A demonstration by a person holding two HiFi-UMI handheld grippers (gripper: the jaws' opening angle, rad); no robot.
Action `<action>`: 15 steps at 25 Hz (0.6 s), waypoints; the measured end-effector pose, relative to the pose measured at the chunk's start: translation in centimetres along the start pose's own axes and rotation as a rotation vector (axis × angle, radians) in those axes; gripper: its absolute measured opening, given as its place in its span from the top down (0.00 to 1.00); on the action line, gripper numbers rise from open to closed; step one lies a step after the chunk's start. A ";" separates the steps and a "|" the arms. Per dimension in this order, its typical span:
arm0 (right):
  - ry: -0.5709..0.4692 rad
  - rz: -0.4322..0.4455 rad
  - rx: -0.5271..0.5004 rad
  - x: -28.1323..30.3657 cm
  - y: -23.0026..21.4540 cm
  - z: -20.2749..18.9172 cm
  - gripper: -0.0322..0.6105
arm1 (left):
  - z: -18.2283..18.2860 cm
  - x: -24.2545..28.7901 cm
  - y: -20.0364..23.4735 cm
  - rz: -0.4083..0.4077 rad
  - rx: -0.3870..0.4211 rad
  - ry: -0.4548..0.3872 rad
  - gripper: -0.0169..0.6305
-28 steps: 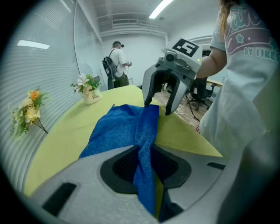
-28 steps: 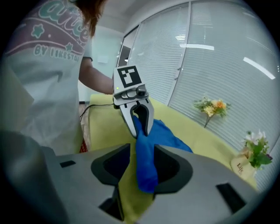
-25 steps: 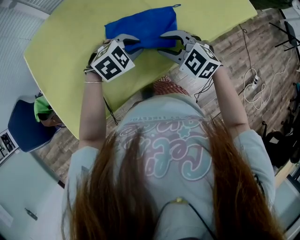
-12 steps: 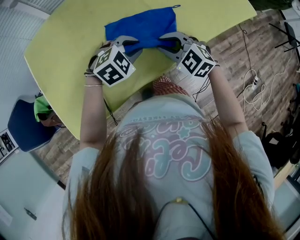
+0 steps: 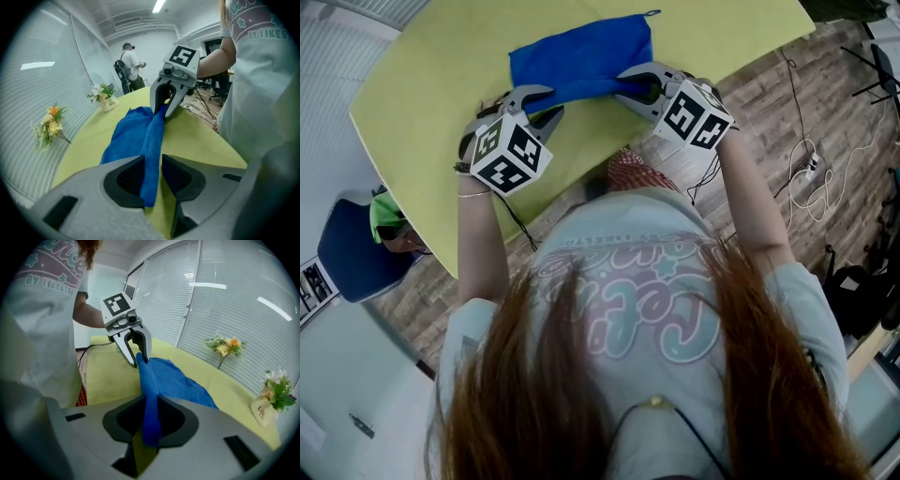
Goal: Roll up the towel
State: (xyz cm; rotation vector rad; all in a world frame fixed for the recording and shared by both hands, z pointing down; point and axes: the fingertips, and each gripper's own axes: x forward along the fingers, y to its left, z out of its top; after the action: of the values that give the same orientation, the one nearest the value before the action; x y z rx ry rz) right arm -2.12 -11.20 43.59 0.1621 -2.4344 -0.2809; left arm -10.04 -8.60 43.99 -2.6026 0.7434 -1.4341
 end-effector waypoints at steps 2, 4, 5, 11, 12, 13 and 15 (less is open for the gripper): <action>-0.007 0.011 0.021 -0.1 0.0 -0.1 0.83 | -0.6 0.1 0.2 0.014 -0.014 0.023 0.83; -0.009 0.018 0.029 -0.3 -0.1 -0.1 0.83 | -0.8 0.2 0.7 0.046 -0.017 0.025 0.83; -0.009 0.022 0.034 -0.3 -0.1 -0.1 0.83 | -0.8 0.2 1.0 0.055 -0.020 0.024 0.83; -0.024 0.097 0.110 -0.4 0.8 0.3 0.83 | -1.1 -0.7 0.8 -0.024 -0.113 0.013 0.89; -0.027 0.112 0.125 -0.4 1.1 0.3 0.83 | -1.2 -0.9 0.6 -0.038 -0.118 0.012 0.89; -0.029 0.126 0.141 -0.6 1.3 0.3 0.83 | -1.2 -1.1 0.2 -0.055 -0.123 0.015 0.90; -0.031 0.155 0.178 -1.0 1.9 0.2 0.83 | -1.0 -1.3 -0.7 -0.099 -0.142 0.023 0.90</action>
State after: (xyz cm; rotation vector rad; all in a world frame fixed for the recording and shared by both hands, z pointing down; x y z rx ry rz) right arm -1.60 -9.17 43.30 0.0469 -2.4853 0.0021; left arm -11.21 -7.18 43.75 -2.7695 0.7556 -1.4920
